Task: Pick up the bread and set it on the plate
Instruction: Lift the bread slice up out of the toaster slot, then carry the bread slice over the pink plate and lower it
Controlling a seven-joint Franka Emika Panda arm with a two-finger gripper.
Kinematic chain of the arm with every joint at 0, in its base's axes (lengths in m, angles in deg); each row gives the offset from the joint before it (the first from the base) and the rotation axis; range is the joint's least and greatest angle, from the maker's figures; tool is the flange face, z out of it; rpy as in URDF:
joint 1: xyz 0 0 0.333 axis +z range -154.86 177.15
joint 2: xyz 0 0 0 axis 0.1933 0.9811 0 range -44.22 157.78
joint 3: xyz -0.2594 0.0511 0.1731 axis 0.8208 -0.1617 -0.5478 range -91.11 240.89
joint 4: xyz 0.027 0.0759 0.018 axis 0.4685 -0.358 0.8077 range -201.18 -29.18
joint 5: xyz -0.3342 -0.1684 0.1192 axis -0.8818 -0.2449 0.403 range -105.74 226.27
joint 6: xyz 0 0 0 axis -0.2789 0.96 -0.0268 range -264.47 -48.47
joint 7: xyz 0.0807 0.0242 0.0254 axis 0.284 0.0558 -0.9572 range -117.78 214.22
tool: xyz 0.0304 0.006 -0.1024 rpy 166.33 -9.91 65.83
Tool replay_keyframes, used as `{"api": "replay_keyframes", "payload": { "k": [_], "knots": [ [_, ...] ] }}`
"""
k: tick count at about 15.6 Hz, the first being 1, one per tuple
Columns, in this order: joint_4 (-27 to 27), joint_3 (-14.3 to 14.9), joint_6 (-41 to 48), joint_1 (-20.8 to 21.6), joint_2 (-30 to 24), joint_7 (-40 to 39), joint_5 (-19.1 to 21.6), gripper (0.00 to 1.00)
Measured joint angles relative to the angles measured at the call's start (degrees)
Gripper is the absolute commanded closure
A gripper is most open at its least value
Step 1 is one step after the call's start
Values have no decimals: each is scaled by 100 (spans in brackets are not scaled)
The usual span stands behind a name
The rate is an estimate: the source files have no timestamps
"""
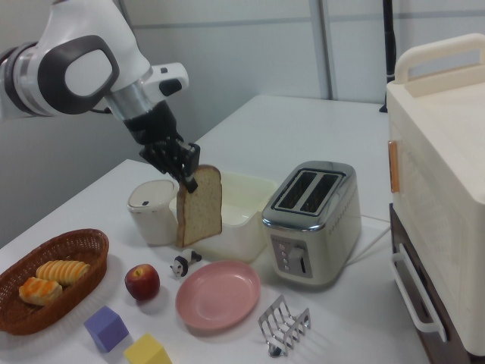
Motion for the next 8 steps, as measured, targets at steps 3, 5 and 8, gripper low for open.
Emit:
{"api": "replay_keyframes", "payload": {
  "k": [3, 5, 8],
  "knots": [
    [-106, 0, 83, -28, 3, -51, 0, 100],
    [-227, 1, 83, -28, 24, -51, 1, 100],
    [-363, 6, 74, -30, 184, -51, 1, 100]
  ]
}}
